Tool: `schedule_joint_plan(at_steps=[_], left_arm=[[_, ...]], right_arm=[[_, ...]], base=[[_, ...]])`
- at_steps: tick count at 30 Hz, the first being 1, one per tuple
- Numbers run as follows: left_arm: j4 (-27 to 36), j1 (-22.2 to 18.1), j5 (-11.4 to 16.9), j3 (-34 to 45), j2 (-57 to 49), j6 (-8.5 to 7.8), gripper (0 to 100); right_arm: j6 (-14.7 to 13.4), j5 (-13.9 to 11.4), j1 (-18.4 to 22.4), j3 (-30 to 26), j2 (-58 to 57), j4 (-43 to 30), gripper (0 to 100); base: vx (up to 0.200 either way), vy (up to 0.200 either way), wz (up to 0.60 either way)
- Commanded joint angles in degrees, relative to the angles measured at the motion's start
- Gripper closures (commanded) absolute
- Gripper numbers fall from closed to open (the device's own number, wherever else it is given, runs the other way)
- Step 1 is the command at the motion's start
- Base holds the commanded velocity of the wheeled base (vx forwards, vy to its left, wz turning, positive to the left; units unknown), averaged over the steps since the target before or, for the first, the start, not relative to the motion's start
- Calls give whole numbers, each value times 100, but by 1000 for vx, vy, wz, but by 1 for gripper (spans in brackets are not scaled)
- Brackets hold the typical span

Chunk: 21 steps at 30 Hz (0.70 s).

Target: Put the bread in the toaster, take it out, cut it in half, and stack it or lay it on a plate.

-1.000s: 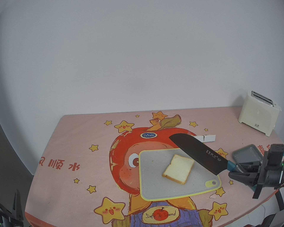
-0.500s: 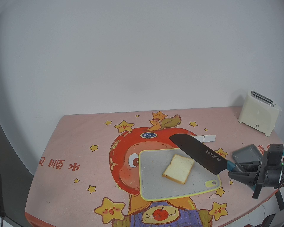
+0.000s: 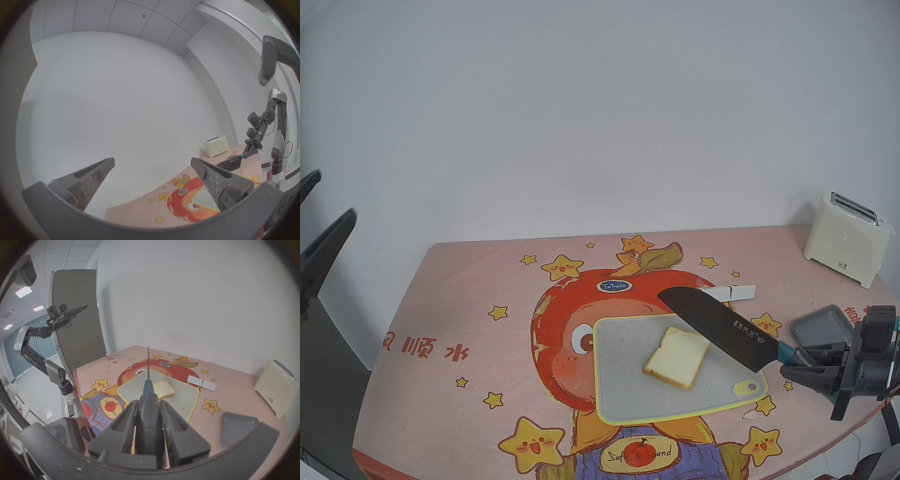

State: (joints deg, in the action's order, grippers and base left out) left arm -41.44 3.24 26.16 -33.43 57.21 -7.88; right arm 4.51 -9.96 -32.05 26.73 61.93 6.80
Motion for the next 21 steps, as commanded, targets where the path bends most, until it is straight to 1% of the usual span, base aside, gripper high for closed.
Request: schedule_joint_plan(at_steps=[1, 3, 4, 5, 6, 9, 10, 12, 18, 21], left_arm=[[-2044, 2339, -885, -823, 3217, 682, 0], [-1903, 2523, -893, -797, 3253, 700, 0], [-1903, 2523, -893, -797, 3253, 700, 0], [-1754, 2655, -937, -771, 3261, 735, 0], [-1517, 2857, -1025, -753, 3393, 735, 0], [-1499, 3200, -1289, -753, 3841, 708, 0], [-1587, 3350, -1386, -762, 4017, 708, 0], [-1824, 3517, -1430, -779, 4184, 752, 0], [-2545, 3560, -1465, -674, 4791, 744, 0], [-2782, 3587, -1544, -533, 4905, 744, 0]], right_arm=[[6, 20, 23, -72, 188, -12, 100], [6, 20, 23, -142, 170, -12, 100], [6, 20, 23, -142, 170, -12, 100], [15, 12, 6, -177, 144, -21, 100], [15, -6, -38, -169, 179, -21, 100], [15, -6, -47, -142, 232, -3, 100], [15, -6, -47, -142, 250, -3, 100], [15, -6, -38, -177, 232, -12, 100], [24, 3, -56, -248, 267, -47, 100], [76, 29, -47, -248, 390, -30, 100]], base=[[0, 0, 0], [0, 0, 0], [0, 0, 0], [0, 0, 0], [0, 0, 0], [0, 0, 0], [0, 0, 0], [0, 0, 0], [0, 0, 0], [0, 0, 0]])
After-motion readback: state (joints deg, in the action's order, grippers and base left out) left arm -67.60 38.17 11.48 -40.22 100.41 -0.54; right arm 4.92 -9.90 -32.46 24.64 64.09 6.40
